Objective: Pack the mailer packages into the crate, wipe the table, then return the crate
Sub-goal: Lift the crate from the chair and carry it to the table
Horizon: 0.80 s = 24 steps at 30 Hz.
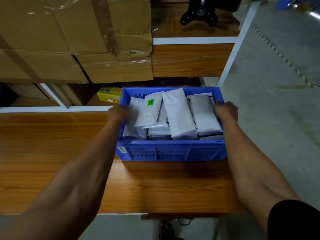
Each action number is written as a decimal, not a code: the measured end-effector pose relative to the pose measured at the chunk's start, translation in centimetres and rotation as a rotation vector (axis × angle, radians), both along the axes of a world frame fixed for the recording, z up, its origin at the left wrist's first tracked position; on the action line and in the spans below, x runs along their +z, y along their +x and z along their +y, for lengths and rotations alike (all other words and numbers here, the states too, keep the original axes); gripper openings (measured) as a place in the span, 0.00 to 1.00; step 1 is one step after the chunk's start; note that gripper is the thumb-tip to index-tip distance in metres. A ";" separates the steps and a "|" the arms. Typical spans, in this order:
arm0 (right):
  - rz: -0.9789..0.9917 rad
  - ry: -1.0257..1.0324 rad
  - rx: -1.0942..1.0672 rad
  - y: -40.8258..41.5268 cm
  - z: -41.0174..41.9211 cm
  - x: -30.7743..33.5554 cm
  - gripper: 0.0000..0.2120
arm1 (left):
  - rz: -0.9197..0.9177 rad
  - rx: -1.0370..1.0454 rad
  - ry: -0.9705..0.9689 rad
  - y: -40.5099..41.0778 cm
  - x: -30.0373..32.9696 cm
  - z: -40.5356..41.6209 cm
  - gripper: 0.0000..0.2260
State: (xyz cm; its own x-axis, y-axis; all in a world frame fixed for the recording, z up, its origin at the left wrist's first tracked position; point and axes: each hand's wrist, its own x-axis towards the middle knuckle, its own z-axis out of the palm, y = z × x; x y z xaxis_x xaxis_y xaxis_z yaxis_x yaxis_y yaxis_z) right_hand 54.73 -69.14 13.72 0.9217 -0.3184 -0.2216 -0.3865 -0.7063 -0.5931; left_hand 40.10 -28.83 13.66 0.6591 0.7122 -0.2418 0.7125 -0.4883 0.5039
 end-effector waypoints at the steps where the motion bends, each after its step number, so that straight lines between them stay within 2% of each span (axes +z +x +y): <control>1: -0.038 -0.056 0.020 -0.9 0.2 -0.2 0.30 | -0.026 -0.046 0.030 -1.1 0.2 -1.1 0.25; 3: -0.120 -0.112 0.054 -2.8 0.5 -0.6 0.31 | -0.064 -0.116 0.092 -3.3 -0.1 -2.7 0.27; 6: -0.189 -0.213 0.168 -7.1 0.9 -1.2 0.31 | -0.003 -0.236 0.261 -6.5 -1.2 -4.2 0.33; 9: -0.232 -0.334 0.309 -12.5 1.5 -1.9 0.33 | -0.029 -0.332 0.376 -9.9 -2.0 -6.5 0.32; 12: -0.267 -0.406 0.427 -17.8 2.4 -2.7 0.37 | -0.111 -0.437 0.429 -12.9 -2.9 -9.2 0.31; 16: -0.303 -0.537 0.557 -22.4 2.8 -4.3 0.39 | -0.102 -0.558 0.508 -15.8 -4.1 -12.3 0.35; 24: -0.344 -0.633 0.629 -22.1 1.8 -4.2 0.29 | -0.144 -0.652 0.559 -16.4 -4.2 -12.3 0.28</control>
State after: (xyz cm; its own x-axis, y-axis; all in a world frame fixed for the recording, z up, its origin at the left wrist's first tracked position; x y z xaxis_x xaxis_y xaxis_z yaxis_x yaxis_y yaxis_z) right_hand 32.67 -67.37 9.53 0.9472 0.2900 0.1368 0.2979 -0.9537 -0.0405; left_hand 23.74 -41.12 9.43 0.9740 0.1717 0.1475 0.1526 -0.9794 0.1321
